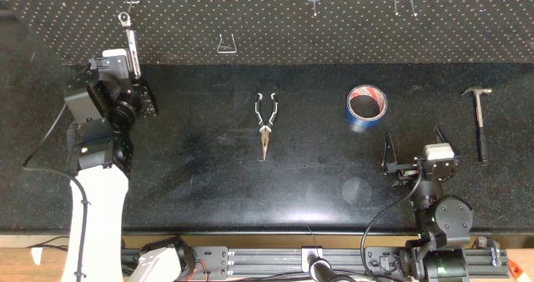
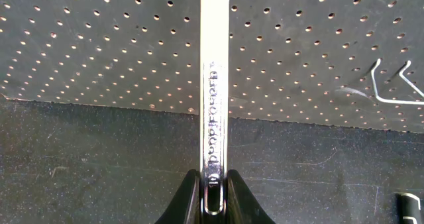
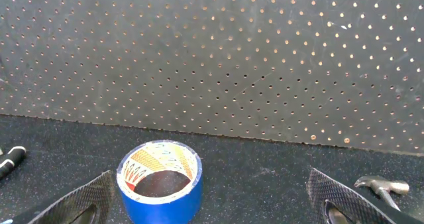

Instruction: Place Tools Onto Pegboard

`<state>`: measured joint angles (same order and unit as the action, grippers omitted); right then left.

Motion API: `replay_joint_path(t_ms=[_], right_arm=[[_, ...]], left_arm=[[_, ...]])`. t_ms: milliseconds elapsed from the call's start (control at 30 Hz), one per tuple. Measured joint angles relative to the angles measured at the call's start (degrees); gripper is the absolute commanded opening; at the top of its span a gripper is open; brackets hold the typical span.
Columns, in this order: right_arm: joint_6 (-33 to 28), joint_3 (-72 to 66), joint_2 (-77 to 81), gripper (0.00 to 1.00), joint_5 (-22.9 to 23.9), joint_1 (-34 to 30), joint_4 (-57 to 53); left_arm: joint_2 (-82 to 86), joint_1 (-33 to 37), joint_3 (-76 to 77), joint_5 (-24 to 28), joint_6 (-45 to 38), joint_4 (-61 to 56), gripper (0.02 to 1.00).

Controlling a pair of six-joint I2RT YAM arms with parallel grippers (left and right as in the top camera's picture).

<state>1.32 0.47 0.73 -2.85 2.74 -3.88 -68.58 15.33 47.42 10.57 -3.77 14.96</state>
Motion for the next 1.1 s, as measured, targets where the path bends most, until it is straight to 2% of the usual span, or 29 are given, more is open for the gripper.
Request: replay_joint_path(t_ms=[33,67,133,167,233,367,633,900,1033,1100], right_arm=[[0.0,0.0,0.0,0.947,0.0,0.0,0.0],[0.0,0.0,0.0,0.947,0.0,0.0,0.0],[0.0,0.0,0.0,0.947,0.0,0.0,0.0],[0.0,0.0,0.0,0.947,0.0,0.0,0.0],[0.0,0.0,0.0,0.947,0.0,0.0,0.0],[0.0,0.0,0.0,0.947,0.0,0.0,0.0],[0.0,0.0,0.0,0.947,0.0,0.0,0.0],[0.0,0.0,0.0,0.947,0.0,0.0,0.0],[0.0,0.0,0.0,0.947,0.0,0.0,0.0],[0.0,0.0,0.0,0.947,0.0,0.0,0.0]], left_arm=[[-0.1,0.0,0.0,0.0,0.0,-0.1,0.034],[-0.5,0.0,0.0,0.0,0.0,-0.5,0.108],[-0.9,0.0,0.0,0.2,0.0,-0.7,0.470],[-0.9,0.0,0.0,0.3,-0.2,-0.7,0.702],[-0.9,0.0,0.0,0.4,0.5,-0.7,0.985],[-0.4,0.0,0.1,0.3,0.6,1.4,0.996],[11.7,0.0,0.9,0.3,0.6,17.1,0.996],[20.8,0.0,1.1,0.4,0.6,27.4,0.996],[20.8,0.0,1.1,-5.7,0.6,27.4,0.996],[20.8,0.0,1.1,-7.1,0.6,27.4,0.996]])
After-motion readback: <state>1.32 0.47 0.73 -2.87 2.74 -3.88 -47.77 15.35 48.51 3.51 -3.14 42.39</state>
